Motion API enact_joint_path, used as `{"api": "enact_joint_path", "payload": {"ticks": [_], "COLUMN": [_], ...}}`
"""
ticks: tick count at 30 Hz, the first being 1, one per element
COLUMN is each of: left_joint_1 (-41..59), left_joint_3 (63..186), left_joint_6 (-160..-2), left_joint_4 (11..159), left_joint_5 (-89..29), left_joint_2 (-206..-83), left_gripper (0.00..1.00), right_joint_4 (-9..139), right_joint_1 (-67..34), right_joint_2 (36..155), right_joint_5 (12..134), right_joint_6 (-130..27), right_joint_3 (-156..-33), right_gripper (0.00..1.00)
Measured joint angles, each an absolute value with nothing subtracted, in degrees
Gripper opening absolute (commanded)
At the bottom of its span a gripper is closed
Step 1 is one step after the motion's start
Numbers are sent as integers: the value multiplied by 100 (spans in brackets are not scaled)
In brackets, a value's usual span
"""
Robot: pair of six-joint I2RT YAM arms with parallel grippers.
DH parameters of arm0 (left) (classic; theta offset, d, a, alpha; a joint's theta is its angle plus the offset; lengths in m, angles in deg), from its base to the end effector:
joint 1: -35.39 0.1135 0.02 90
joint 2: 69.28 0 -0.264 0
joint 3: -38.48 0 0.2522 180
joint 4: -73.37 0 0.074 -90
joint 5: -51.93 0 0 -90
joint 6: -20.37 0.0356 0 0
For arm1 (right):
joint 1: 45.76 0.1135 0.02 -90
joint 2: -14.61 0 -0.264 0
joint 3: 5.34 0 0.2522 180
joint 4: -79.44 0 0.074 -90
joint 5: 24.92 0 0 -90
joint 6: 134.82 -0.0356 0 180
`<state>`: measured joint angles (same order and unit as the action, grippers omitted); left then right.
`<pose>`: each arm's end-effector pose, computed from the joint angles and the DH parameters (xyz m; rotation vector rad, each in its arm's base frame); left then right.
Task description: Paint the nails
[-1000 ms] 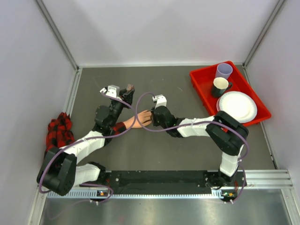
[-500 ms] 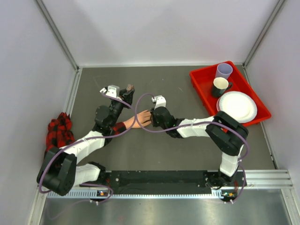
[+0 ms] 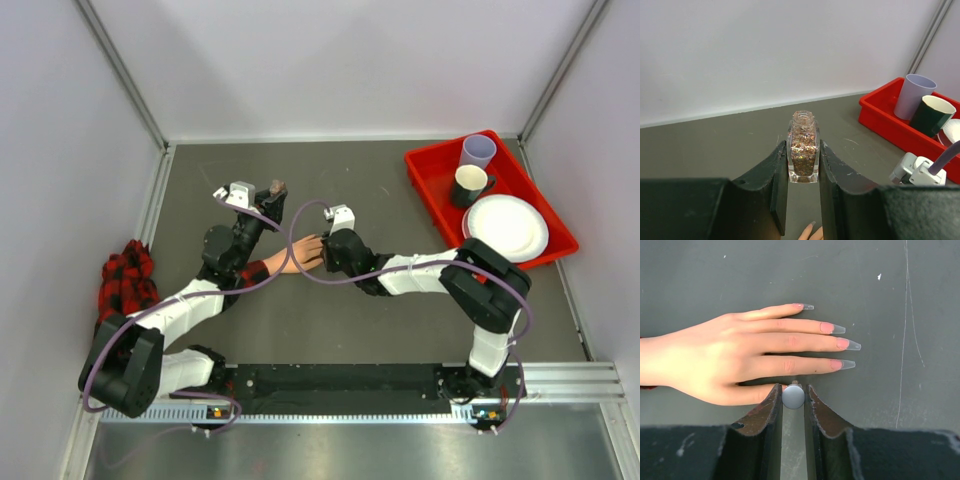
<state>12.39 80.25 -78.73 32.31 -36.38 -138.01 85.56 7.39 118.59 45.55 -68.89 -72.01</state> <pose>0.2346 -0.1007 0.2719 0.1875 1.3282 -0.4945 0.2352 0.2940 0.1611 -0.3306 2.0875 0.4569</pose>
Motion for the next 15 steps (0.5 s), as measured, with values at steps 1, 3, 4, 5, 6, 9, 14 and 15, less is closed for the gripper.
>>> {"api": "enact_joint_path", "payload": {"ticks": [1, 3, 4, 5, 6, 9, 14, 15], "left_joint_1": [1239, 1239, 1239, 1239, 1239, 1239, 1239, 1239], "left_joint_3": [8025, 8025, 8025, 8025, 8025, 8025, 8025, 8025], "left_joint_6": [-7873, -7875, -7873, -7873, -7873, -7873, -7873, -7873], "left_joint_4": [3231, 3233, 3231, 3231, 3233, 3233, 3231, 3233], "left_joint_5": [-3635, -3635, -3635, -3633, -3633, -3620, -3616, -3616], "left_joint_2": [-13801, -13801, -13801, -13801, -13801, -13801, -13801, -13801], "left_gripper": [0, 0, 0, 0, 0, 0, 0, 0], "right_joint_4": [8558, 8565, 8563, 8563, 8565, 8569, 8578, 8578], "right_joint_1": [739, 741, 741, 745, 748, 761, 783, 785], "right_joint_2": [11859, 11859, 11859, 11859, 11859, 11859, 11859, 11859], "right_joint_5": [4555, 4555, 4555, 4555, 4555, 4555, 4559, 4562], "right_joint_6": [-6889, -6891, -6889, -6891, -6889, -6889, -6889, -6889], "right_joint_3": [-7201, -7201, -7201, -7201, -7201, -7201, -7201, -7201], "right_gripper": [0, 0, 0, 0, 0, 0, 0, 0]}}
